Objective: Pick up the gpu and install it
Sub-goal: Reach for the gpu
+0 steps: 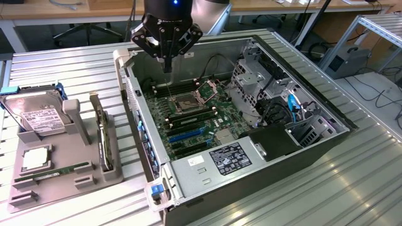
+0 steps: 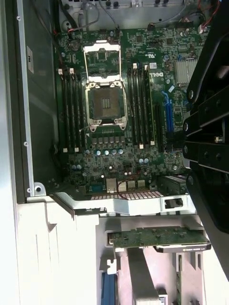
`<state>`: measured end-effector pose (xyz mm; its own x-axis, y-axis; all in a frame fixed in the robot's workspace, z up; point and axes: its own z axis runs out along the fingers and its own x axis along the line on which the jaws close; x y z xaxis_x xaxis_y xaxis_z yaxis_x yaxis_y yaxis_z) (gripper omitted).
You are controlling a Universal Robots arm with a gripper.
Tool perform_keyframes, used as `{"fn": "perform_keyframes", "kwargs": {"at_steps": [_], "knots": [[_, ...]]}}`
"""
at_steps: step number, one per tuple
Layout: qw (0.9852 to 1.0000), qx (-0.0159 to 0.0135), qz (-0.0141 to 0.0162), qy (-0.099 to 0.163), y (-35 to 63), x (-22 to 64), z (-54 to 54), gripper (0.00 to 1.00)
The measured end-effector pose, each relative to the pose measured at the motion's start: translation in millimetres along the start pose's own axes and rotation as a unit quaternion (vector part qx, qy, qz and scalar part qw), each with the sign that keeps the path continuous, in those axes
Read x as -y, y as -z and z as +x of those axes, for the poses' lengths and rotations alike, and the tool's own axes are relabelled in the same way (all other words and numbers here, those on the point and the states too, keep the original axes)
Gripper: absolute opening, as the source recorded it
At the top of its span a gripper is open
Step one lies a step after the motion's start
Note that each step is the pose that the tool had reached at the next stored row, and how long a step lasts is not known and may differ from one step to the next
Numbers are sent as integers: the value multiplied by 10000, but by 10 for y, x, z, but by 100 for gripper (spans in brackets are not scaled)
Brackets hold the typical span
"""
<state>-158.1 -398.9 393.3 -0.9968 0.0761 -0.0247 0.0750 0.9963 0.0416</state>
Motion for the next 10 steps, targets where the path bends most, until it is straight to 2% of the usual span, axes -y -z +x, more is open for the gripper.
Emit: {"fn": "perform_keyframes", "kwargs": {"at_steps": [10], "knots": [[10000,1,4,0,1,4,52,11]]}}
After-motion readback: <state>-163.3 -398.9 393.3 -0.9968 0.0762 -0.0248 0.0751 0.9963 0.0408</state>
